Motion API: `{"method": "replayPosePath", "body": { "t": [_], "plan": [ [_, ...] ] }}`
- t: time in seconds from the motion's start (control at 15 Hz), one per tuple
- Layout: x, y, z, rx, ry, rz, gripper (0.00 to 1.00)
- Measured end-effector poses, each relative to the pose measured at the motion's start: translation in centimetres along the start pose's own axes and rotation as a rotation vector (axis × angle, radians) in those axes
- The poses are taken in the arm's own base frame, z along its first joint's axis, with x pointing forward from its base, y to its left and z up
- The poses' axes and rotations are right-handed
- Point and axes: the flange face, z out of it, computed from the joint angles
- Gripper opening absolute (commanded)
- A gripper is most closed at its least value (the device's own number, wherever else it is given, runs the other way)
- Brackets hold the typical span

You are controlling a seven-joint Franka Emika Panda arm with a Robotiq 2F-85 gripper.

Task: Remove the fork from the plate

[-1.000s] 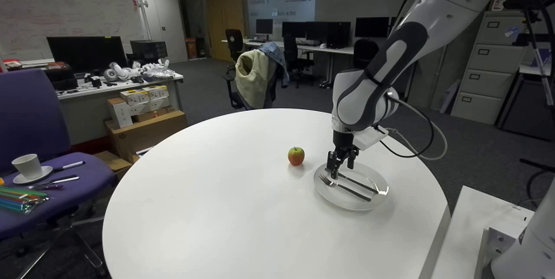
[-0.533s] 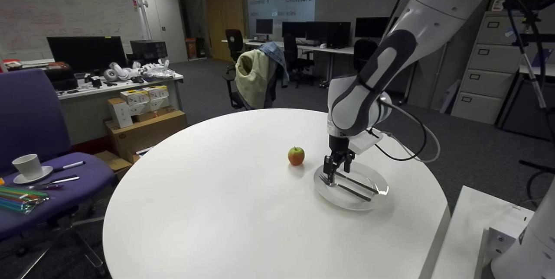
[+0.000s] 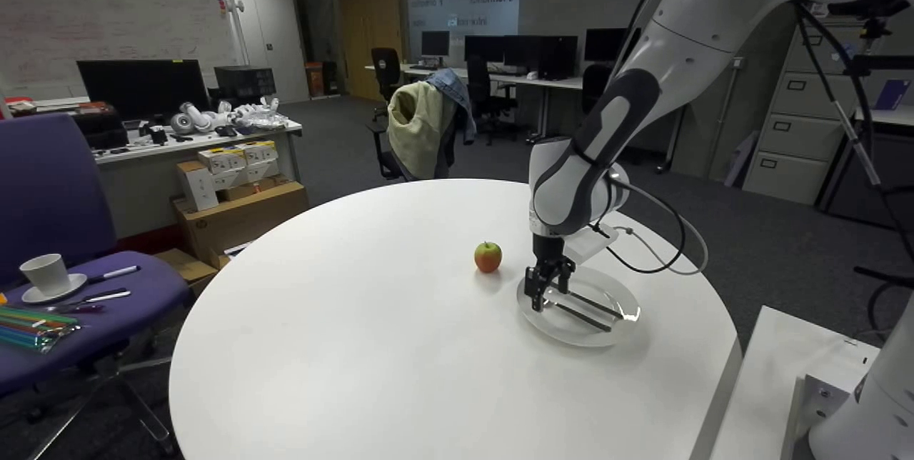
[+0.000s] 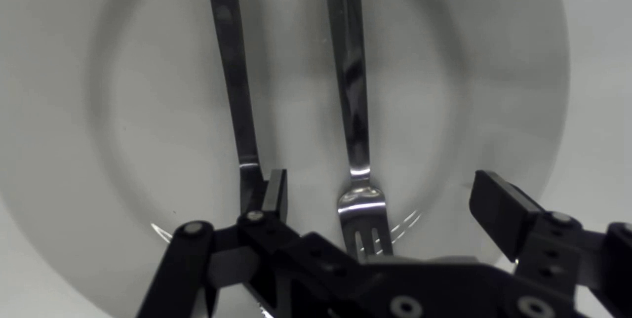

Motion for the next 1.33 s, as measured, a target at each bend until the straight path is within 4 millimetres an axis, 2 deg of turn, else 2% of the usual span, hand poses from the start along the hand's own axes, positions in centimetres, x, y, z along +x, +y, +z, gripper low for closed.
{"method": "replayPosePath", "body": {
  "t": [0.2,0.67,0.93,1.0,1.07,1.2,1.27,1.33],
  "plan": [
    [0.4,-0.4,0.6,0.006,-0.006,-0.005,1.0],
    [0.6,-0.7,0.5,0.011,-0.004,-0.004,1.0],
    [0.4,-1.9,0.4,0.022,-0.008,-0.018,1.0],
    [0.2,-2.2,0.4,0.026,-0.009,-0.019,0.98],
    [0.0,-2.4,0.4,0.03,-0.011,-0.019,0.74],
    [-0.4,-2.6,0.4,0.039,-0.015,-0.01,0.7],
    [-0.5,-2.6,0.4,0.043,-0.017,-0.003,0.6],
    [-0.6,-2.5,0.4,0.047,-0.018,0.005,0.58]
  ]
}}
